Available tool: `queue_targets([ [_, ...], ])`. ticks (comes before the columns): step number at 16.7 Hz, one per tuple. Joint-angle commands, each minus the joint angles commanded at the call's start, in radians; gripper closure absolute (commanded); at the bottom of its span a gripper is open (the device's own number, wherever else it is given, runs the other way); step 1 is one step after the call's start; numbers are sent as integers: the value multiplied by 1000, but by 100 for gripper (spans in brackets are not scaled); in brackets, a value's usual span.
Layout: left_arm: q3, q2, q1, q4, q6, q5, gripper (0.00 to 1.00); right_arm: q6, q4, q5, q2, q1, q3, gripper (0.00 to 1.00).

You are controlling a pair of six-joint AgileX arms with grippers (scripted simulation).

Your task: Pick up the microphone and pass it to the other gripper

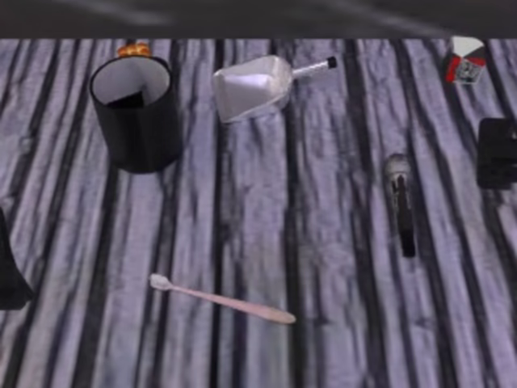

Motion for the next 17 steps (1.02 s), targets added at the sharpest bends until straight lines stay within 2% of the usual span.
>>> queue_targets([
  [4, 0, 0, 0, 0, 0, 0, 0, 75, -190, 9, 396, 71, 280, 0],
  [8, 0, 0, 0, 0, 0, 0, 0, 134, -325, 15, 663, 125, 507, 0],
  [12, 0, 0, 0, 0, 0, 0, 0, 166, -389, 18, 806, 154, 635, 0],
  [17, 0, 0, 0, 0, 0, 0, 0, 168, -395, 19, 820, 156, 648, 0],
])
